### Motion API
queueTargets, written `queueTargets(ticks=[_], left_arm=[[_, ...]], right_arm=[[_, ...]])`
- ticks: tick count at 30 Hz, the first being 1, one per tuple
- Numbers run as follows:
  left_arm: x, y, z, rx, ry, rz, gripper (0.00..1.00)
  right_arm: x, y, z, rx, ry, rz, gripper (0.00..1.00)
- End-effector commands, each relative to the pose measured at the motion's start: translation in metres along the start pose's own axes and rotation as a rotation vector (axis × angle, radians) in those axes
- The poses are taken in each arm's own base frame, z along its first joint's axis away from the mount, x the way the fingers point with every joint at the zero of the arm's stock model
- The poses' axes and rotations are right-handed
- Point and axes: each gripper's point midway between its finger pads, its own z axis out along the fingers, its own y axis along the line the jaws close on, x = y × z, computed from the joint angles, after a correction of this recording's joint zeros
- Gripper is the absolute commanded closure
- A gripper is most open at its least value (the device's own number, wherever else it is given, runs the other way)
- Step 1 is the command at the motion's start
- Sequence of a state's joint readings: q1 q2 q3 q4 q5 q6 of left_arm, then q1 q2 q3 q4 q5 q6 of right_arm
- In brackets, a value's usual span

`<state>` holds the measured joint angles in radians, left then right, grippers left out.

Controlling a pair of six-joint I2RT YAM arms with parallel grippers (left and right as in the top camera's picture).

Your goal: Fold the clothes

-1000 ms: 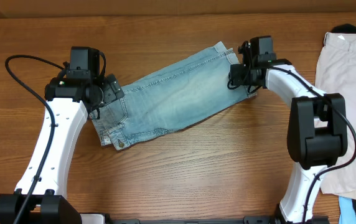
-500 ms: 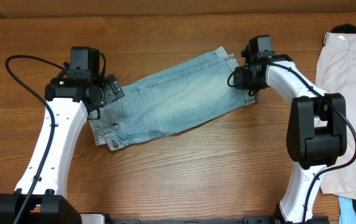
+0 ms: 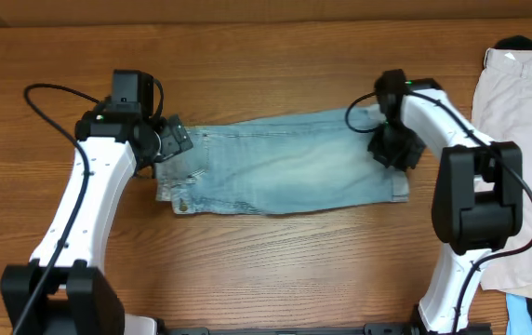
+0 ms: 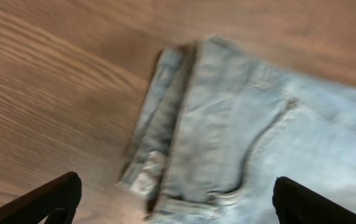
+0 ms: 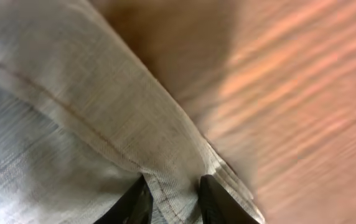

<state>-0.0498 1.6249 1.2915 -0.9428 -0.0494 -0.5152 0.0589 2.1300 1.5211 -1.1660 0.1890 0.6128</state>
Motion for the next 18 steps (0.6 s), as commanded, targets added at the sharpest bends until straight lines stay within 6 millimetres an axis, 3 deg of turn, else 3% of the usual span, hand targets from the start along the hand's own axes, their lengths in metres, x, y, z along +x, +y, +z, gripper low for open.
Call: queueTargets(ticks=[1,5,11,15,18], left_arm=[[0.014,-0.001,0.016,0.003,0.093,0.069,0.0],[0.022,0.003,0.036,-0.024,0.158,0.152,0.0],[0.017,-0.003,0.07,-0.011,0.171,0.3,0.0],[0.025,-0.01,0.091,0.038,0.219,0.374,0.0],[0.031,-0.022,0.102,0.114,0.247,0.425,0.0]], right_arm=[[-0.001,-0.03,0.034,0.028,0.109,0.088,0.72],[-0.009,-0.015,0.013,-0.166,0.146,-0.025,0.63],[-0.031,0.0,-0.056,-0.331,0.028,-0.116,0.44],[-0.038,-0.002,-0.096,-0.377,-0.049,-0.155,0.37],[-0.04,-0.004,-0.109,-0.391,-0.082,-0.17,0.35]])
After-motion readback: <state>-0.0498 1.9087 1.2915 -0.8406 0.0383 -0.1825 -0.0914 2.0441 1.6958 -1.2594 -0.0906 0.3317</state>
